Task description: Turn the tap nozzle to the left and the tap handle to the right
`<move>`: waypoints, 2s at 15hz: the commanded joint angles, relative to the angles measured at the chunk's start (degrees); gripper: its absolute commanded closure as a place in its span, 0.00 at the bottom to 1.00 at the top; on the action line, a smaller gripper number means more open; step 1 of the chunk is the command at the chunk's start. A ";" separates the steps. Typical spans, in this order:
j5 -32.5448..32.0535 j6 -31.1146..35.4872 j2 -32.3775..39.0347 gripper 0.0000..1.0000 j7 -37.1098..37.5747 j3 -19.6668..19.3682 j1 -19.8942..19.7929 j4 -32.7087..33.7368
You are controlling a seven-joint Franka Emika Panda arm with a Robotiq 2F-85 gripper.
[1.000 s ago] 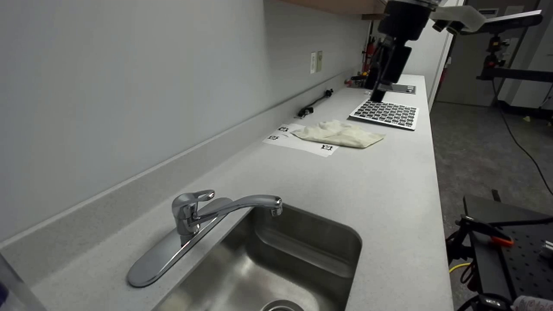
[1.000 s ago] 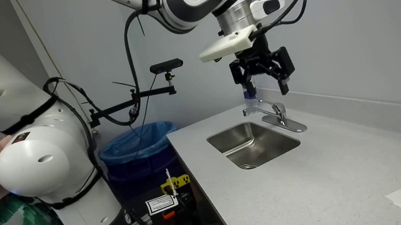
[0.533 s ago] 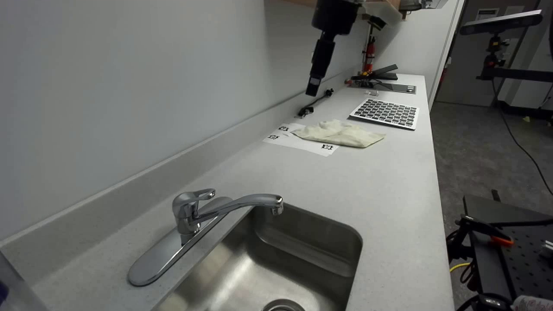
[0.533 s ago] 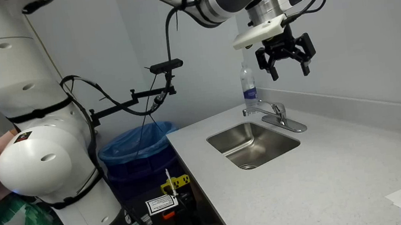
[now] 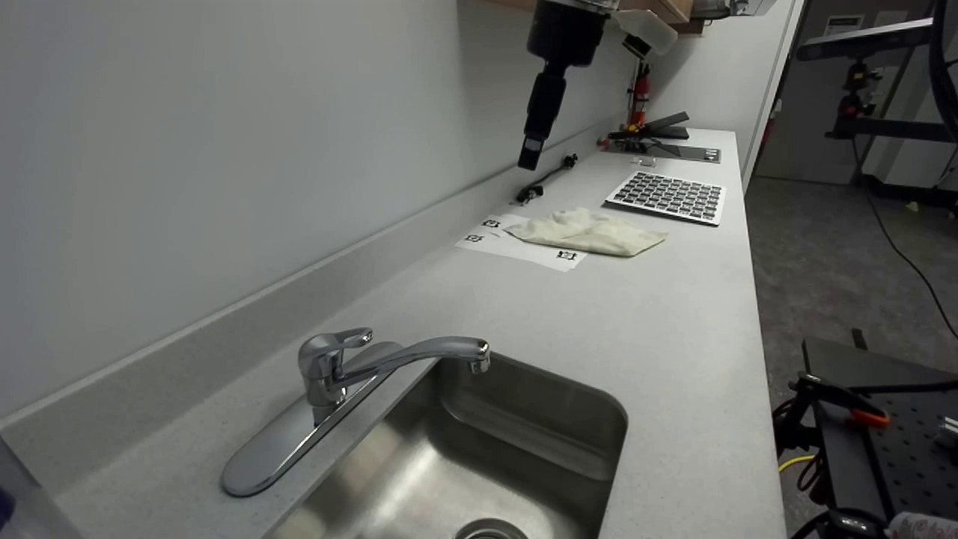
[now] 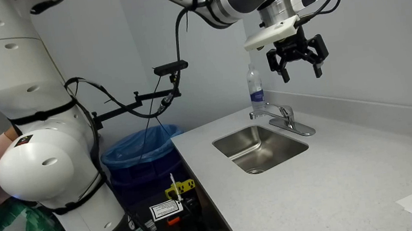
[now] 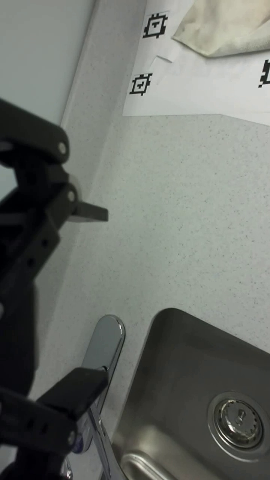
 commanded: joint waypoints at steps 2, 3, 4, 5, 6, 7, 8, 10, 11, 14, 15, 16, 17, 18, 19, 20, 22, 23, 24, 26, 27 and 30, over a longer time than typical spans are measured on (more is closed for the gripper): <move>0.60 -0.25 0.08 0.00 -2.03 0.98 -0.87 0.17; 0.87 0.17 0.16 0.00 -3.12 1.03 -0.89 0.08; 1.55 0.42 0.20 0.00 -4.59 1.08 -0.89 0.03; 0.94 0.59 0.04 0.00 -3.03 2.07 0.06 -0.53; 0.95 0.87 0.07 0.00 -3.25 2.55 0.33 -0.61; 1.05 1.37 0.18 0.00 -3.00 3.24 0.61 -0.86; 1.25 1.79 0.41 0.00 -2.48 3.99 0.89 -0.89; 1.79 2.18 0.93 0.00 -2.15 5.44 1.60 -0.80; 1.66 2.45 1.24 0.00 -1.85 6.04 1.91 -0.73; 2.16 2.55 2.09 0.00 -1.65 7.60 2.71 -0.52; 2.01 2.95 2.36 0.00 -1.22 8.10 3.03 -0.63; 1.80 3.38 2.58 0.00 -0.79 8.50 3.29 -0.75; 1.53 4.32 2.86 0.00 -0.11 8.89 3.53 -0.95; 1.64 5.61 3.14 0.00 0.23 9.25 3.70 -1.26; 1.73 7.08 3.50 0.00 0.26 9.58 3.90 -1.71; 1.68 8.51 3.86 0.00 0.41 9.82 4.08 -2.09; 1.51 11.61 4.69 0.00 1.53 10.21 4.33 -2.84; 1.40 13.02 5.04 0.00 2.14 10.41 4.39 -3.24; 1.20 14.15 5.47 0.00 2.46 10.56 4.41 -3.57; 0.28 16.44 6.38 0.00 2.71 10.61 4.33 -4.34; 0.09 17.31 6.72 0.00 2.41 10.61 4.24 -4.80; -0.69 19.13 8.09 0.00 2.49 10.52 4.16 -5.68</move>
